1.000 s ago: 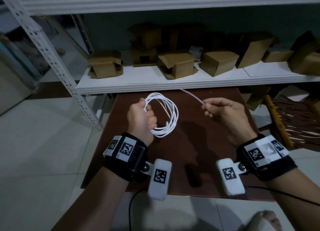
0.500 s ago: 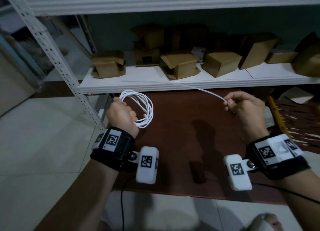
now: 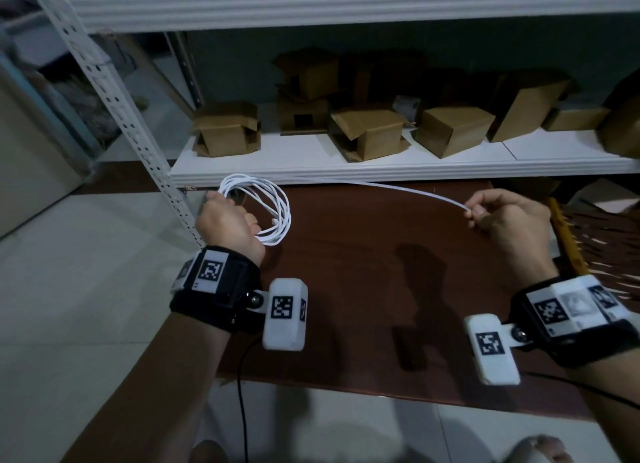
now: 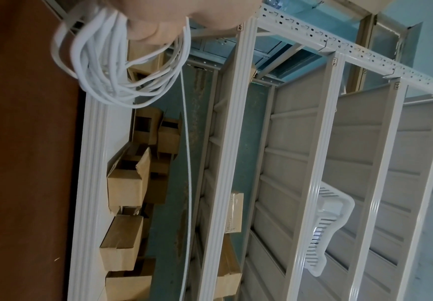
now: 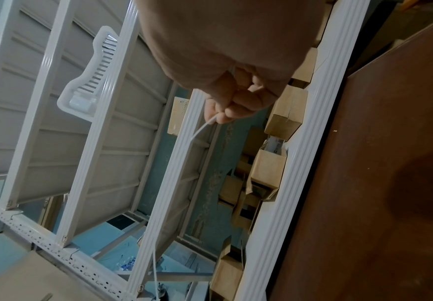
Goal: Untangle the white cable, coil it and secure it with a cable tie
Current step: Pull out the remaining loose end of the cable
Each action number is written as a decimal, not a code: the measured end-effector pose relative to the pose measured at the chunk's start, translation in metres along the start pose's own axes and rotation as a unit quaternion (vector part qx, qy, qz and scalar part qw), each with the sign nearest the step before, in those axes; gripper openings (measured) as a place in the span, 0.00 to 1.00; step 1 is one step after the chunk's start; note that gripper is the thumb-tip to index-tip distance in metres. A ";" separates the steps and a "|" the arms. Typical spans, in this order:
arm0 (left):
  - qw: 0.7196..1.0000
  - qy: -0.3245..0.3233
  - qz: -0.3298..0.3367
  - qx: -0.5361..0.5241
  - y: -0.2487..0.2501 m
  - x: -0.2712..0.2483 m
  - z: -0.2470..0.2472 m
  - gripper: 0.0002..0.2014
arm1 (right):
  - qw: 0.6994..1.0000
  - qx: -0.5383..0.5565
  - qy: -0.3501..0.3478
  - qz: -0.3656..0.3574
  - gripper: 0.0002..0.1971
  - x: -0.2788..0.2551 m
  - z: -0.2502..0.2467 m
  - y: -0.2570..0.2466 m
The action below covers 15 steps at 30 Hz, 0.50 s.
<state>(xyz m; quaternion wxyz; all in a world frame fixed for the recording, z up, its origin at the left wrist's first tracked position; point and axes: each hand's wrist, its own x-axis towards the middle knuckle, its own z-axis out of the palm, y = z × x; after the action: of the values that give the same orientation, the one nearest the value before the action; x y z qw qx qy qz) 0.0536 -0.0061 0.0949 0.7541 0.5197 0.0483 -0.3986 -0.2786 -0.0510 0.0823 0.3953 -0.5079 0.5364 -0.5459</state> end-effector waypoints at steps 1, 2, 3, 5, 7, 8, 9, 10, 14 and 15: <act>1.000 0.000 0.001 -0.002 0.000 -0.001 0.000 0.22 | 1.000 -0.005 0.000 -0.001 0.17 0.000 0.000 0.000; 1.000 0.004 0.004 -0.004 0.001 -0.001 0.001 0.22 | 1.000 -0.008 -0.002 -0.001 0.17 0.000 0.000 0.000; 1.000 0.011 0.007 -0.005 0.002 -0.001 0.001 0.22 | 1.000 -0.011 -0.003 -0.002 0.17 0.001 -0.001 0.001; 1.000 0.022 0.011 -0.011 0.004 0.001 0.000 0.21 | 1.000 -0.012 -0.006 -0.004 0.17 0.002 -0.003 0.001; 0.999 0.033 0.011 -0.017 0.005 0.003 0.000 0.22 | 1.000 -0.002 0.002 -0.004 0.18 0.004 -0.004 0.004; 0.999 0.037 0.010 -0.019 0.004 0.003 -0.001 0.22 | 1.000 0.010 0.009 0.000 0.18 0.005 -0.005 0.005; 0.999 0.040 0.009 -0.023 0.003 0.004 -0.001 0.22 | 1.000 0.022 0.014 0.002 0.18 0.007 -0.006 0.006; 0.999 0.041 0.009 -0.026 0.003 0.004 -0.002 0.22 | 0.999 0.031 0.017 0.004 0.18 0.007 -0.006 0.007; 0.998 0.065 0.013 -0.019 0.005 0.014 -0.007 0.19 | 0.999 0.034 0.015 0.003 0.18 0.007 -0.007 0.006; 0.997 0.077 0.016 -0.012 0.007 0.018 -0.008 0.17 | 1.000 0.026 0.006 0.001 0.18 0.007 -0.008 0.005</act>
<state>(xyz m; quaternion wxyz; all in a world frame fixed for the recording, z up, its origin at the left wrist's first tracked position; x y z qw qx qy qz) 0.0731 -0.0087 0.0875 0.7604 0.5409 0.1025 -0.3447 -0.2879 -0.0567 0.0785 0.4056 -0.4934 0.5248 -0.5626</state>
